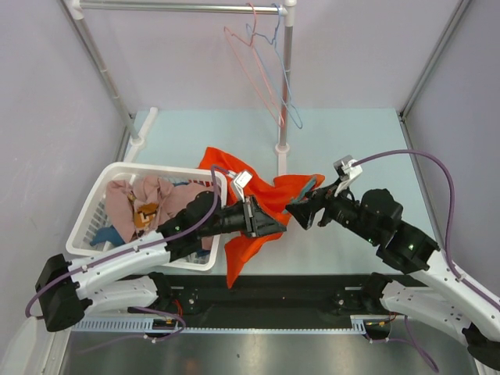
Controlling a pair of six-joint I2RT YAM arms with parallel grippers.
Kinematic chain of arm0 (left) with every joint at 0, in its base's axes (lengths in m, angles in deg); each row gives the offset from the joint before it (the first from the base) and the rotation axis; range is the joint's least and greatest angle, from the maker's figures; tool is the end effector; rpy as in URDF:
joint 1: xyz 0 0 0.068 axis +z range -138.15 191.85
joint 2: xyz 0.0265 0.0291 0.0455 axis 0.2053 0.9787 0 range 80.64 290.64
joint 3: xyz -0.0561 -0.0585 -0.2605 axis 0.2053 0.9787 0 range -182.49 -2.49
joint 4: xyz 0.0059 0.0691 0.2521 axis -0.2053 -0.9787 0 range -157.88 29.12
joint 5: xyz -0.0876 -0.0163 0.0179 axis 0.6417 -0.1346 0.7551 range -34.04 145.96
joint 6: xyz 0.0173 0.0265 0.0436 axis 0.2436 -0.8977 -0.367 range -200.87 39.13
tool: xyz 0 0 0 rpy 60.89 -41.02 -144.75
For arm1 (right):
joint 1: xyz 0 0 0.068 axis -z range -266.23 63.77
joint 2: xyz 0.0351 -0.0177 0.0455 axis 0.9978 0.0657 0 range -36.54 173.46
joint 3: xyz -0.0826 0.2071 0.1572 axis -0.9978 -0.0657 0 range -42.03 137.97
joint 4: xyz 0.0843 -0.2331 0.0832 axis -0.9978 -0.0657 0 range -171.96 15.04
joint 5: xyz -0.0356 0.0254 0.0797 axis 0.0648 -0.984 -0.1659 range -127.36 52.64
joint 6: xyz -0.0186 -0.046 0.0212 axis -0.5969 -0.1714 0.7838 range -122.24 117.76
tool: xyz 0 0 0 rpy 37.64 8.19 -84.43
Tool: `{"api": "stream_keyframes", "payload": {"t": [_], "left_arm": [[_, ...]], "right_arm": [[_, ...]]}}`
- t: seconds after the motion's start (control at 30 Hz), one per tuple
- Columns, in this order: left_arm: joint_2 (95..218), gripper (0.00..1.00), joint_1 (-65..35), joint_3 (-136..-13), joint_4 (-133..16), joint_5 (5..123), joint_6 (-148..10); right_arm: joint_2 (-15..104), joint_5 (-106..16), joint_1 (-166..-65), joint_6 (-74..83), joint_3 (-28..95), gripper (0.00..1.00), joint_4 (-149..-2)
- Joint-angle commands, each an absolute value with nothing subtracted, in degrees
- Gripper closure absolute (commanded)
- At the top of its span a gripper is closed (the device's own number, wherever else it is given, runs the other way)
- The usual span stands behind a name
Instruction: Remove the t-shirt from the hanger
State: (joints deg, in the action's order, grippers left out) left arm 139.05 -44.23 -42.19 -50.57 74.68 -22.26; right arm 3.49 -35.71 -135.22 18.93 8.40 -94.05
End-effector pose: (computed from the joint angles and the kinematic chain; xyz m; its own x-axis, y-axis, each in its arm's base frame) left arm 0.1242 -0.2050 0.3009 -0.8645 -0.1632 -0.4754 0.4322 0.2416 -0.8688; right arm 0.1033 0.1173 0.3700 -0.3582 0.1383 -0.9234 -0.6501 0.6729 0.3529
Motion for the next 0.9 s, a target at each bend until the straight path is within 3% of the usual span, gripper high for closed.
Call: {"api": "stream_keyframes", "payload": {"t": [0.0, 0.33, 0.43, 0.5, 0.53, 0.57, 0.6, 0.63, 0.73, 0.87], "left_arm": [[140.6, 1.00, -46.2, -47.2, -46.8, 78.2, -21.5], [142.8, 1.00, -48.0, -50.0, -44.5, 81.5, -21.2], [142.7, 1.00, -48.0, -50.2, -44.3, 81.4, -21.2], [143.0, 1.00, -48.1, -50.9, -45.4, 81.2, -22.0], [143.0, 0.88, -48.1, -51.3, -46.3, 80.3, -23.8], [143.0, 0.79, -48.1, -51.8, -47.9, 79.8, -25.3], [142.6, 0.69, -48.1, -53.4, -52.0, 79.0, -27.5], [142.2, 0.53, -48.2, -54.8, -56.3, 77.9, -33.8], [139.9, 0.38, -48.5, -56.6, -68.7, 70.1, -42.3], [137.5, 0.35, -48.7, -53.8, -75.1, 67.5, -46.1]], "right_arm": [[2.1, -34.0, -136.7, 13.7, 8.6, 0.17, -87.4], [1.3, -25.4, -137.0, 8.1, 5.6, 0.23, -84.1], [1.3, -24.3, -137.0, 7.9, 5.0, 0.39, -83.5], [1.3, -23.0, -137.1, 8.7, 4.5, 0.60, -82.6], [1.3, -21.6, -137.1, 10.6, 4.4, 0.70, -82.4], [1.3, -18.2, -137.1, 11.6, 4.4, 0.89, -82.7], [1.3, -16.6, -137.1, 12.7, 4.7, 0.97, -83.2], [1.3, -14.9, -137.1, 14.1, 5.1, 1.00, -83.9], [1.2, -11.0, -137.2, 18.2, 6.7, 1.00, -87.5], [0.2, -6.8, -137.2, 19.9, 9.1, 1.00, -93.0]]}}
